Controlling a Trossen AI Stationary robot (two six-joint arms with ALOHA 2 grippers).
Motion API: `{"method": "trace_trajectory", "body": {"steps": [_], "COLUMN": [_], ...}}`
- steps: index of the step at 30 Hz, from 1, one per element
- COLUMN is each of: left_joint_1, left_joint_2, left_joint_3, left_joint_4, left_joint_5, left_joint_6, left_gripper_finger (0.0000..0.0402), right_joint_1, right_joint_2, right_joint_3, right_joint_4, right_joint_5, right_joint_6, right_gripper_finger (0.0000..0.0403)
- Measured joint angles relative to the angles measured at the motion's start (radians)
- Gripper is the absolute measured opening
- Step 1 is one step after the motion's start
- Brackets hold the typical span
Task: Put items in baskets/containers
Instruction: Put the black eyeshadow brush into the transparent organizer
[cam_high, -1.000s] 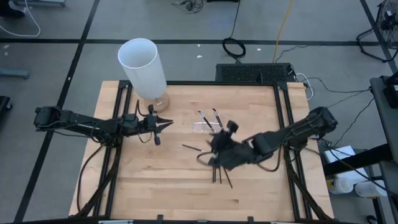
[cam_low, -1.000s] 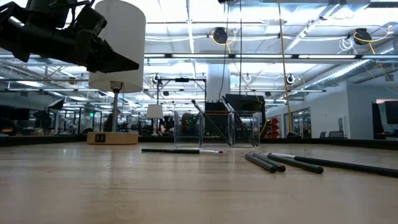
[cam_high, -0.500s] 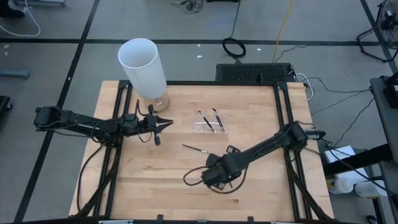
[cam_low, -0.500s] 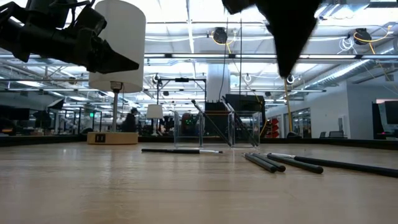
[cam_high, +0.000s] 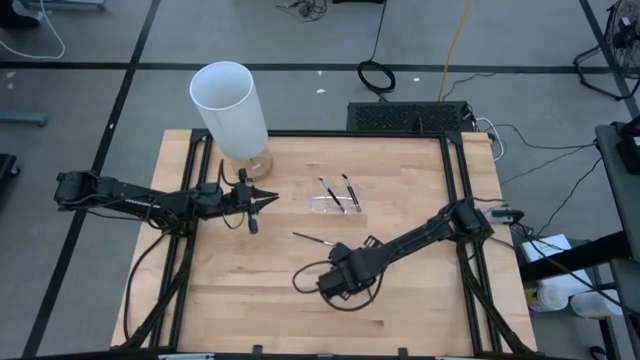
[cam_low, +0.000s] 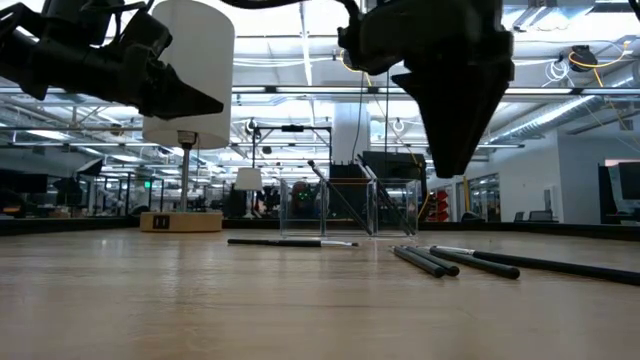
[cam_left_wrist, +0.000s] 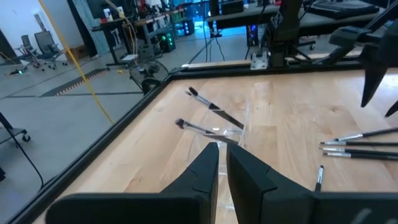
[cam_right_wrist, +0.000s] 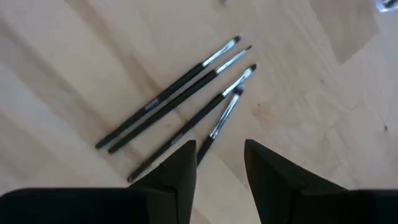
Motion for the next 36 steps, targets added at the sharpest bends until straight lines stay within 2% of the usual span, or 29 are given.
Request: {"method": "trace_trajectory", "body": {"steps": [8, 17, 23, 28, 36], "left_joint_1": [0.0, 0.0, 0.0, 0.0, 0.0], "left_joint_2": [0.0, 0.0, 0.0, 0.0, 0.0], "left_joint_3": [0.0, 0.0, 0.0, 0.0, 0.0], "left_joint_4": [0.0, -0.015, -0.014, -0.013, -0.013], "left_joint_5": [0.0, 0.0, 0.0, 0.0, 0.001], "left_joint_6": [0.0, -0.002, -0.003, -0.003, -0.003], "left_gripper_finger": [0.0042, 0.0042, 0.0042, 0.0042, 0.0042], "right_joint_1": [-0.005, -0.005, -0.005, -0.005, -0.007], "right_joint_2": [0.0, 0.0, -0.005, -0.007, -0.007], "right_joint_3": [-0.007, -0.154, -0.236, -0.274, -0.29], "right_joint_4": [0.02, 0.104, 0.213, 0.316, 0.33], "right_joint_5": [-0.025, -0.058, -0.126, -0.129, -0.131], "right_joint_6": [0.049, 0.054, 0.049, 0.027, 0.018], "right_gripper_finger": [0.0125, 0.0125, 0.0125, 0.0125, 0.0125]}}
